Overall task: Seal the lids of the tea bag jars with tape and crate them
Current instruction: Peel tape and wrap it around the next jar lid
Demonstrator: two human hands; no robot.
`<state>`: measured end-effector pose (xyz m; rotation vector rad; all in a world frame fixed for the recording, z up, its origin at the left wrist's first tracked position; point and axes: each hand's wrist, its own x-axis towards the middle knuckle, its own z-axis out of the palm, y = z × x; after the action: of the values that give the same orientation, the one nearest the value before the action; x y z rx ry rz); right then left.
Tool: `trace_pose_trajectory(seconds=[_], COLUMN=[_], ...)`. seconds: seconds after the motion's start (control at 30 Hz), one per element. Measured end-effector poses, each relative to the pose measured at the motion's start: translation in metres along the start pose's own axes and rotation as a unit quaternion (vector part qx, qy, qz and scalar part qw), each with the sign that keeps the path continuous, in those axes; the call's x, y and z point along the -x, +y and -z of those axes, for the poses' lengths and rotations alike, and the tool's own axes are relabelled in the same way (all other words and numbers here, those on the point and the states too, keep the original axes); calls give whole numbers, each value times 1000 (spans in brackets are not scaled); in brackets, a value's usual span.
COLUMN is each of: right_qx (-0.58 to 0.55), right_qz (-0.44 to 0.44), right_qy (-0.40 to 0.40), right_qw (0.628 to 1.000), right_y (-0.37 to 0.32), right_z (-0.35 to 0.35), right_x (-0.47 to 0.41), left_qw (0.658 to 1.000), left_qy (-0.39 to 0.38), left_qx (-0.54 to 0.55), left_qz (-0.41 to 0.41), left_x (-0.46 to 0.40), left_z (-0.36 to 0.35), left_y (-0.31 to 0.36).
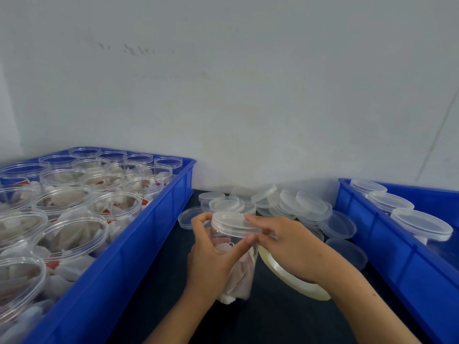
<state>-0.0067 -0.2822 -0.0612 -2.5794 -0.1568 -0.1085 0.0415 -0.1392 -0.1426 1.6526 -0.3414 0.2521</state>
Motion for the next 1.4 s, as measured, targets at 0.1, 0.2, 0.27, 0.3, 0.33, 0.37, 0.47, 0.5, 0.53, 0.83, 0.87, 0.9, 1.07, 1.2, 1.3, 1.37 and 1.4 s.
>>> trace_pose_trajectory(seconds=[0.1, 0.2, 0.27, 0.3, 0.33, 0.37, 0.47, 0.5, 0.53, 0.83, 0.87, 0.9, 1.07, 1.2, 1.3, 1.37, 1.4], right_qx=[-35, -58, -70, -69, -65, -61, -62, -50, -30, 7, 1, -2, 13, 21, 51, 72, 79], right_qz=[-11, -103, -150, -153, -144, -130, -89, -77, -66, -47, -44, -41, -16, -9, -6, -1, 1], right_qy=[-47, -70, -112, -129, -135, -127, -61, -50, -46, -37, -35, -29, -1, 8, 18, 24, 28], right_qw=[998, 990, 980, 977, 978, 981, 992, 994, 996, 998, 998, 999, 1000, 1000, 999, 997, 996], right_y=[0, 2, 3, 4, 5, 6, 7, 6, 5, 19, 19, 20, 21, 18, 14, 12, 11], right_z=[4, 9, 11, 11, 11, 12, 14, 15, 15, 9, 9, 9, 6, 4, 3, 2, 2], right_x=[0, 2, 5, 5, 5, 5, 3, 4, 5, -1, -1, -2, -2, -2, -3, -2, -1], left_qw=[999, 997, 997, 998, 998, 998, 997, 997, 997, 987, 986, 985, 978, 975, 972, 970, 970], left_qy=[16, 26, 29, 29, 28, 26, 21, 16, 9, -70, -74, -78, -106, -113, -111, -113, -117], left_qx=[50, 71, 66, 62, 58, 56, 64, 68, 71, 132, 137, 141, 160, 171, 182, 189, 190], left_qz=[6, 14, 12, 12, 13, 16, 28, 32, 35, 58, 59, 60, 77, 87, 100, 103, 101], left_x=[-1, -4, -6, -7, -8, -10, -12, -13, -13, -11, -11, -12, -12, -12, -12, -13, -13], left_z=[2, 6, 9, 11, 13, 14, 18, 19, 19, 19, 20, 21, 21, 21, 20, 21, 21], left_y=[1, 0, -1, -1, -2, -2, -3, -2, -1, 4, 4, 3, 1, -2, -4, -4, -4])
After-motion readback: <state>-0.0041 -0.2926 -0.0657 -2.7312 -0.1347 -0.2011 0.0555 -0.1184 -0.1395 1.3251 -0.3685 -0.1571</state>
